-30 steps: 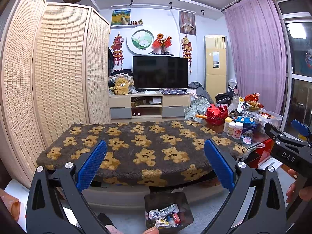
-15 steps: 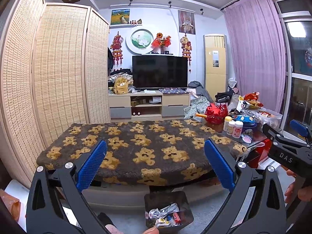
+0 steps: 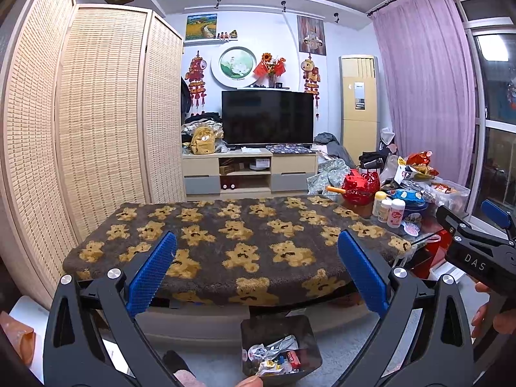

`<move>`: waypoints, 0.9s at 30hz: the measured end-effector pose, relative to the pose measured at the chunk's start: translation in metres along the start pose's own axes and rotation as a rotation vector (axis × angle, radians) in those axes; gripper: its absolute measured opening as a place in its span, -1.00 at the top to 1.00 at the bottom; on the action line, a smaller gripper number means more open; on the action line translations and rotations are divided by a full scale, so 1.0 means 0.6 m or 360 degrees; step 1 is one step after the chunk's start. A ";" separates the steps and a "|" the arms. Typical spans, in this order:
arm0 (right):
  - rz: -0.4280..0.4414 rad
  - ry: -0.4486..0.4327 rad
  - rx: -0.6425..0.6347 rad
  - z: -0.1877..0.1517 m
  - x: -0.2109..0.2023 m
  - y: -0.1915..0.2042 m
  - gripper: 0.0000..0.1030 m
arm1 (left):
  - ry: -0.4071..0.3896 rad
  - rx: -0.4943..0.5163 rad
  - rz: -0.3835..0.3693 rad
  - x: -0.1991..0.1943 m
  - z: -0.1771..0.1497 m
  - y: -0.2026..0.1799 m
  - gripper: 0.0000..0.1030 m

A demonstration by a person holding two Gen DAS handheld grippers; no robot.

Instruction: Collect trash

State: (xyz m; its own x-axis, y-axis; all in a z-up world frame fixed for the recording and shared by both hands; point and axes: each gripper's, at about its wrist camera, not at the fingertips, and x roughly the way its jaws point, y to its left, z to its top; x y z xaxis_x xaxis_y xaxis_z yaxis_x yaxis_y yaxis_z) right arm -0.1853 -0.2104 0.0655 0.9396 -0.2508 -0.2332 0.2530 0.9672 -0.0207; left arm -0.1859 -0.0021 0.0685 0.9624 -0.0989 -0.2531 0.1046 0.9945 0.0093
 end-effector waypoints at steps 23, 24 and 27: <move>0.0030 0.0022 -0.0007 -0.010 0.007 0.015 -0.94 | 0.0035 -0.0093 -0.0019 0.015 -0.001 0.030 -0.84; 0.0031 0.0025 -0.0008 -0.012 0.008 0.015 -0.94 | 0.0031 -0.0088 -0.0023 0.015 -0.002 0.030 -0.84; 0.0033 0.0029 -0.0007 -0.015 0.008 0.018 -0.94 | 0.0023 -0.0077 -0.0027 0.013 -0.003 0.027 -0.84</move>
State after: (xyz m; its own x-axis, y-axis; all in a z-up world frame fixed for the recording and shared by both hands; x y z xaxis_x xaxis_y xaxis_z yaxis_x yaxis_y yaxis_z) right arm -0.1804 -0.2008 0.0552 0.9402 -0.2299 -0.2515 0.2324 0.9724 -0.0199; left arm -0.1770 0.0134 0.0650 0.9568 -0.1155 -0.2667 0.1082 0.9932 -0.0421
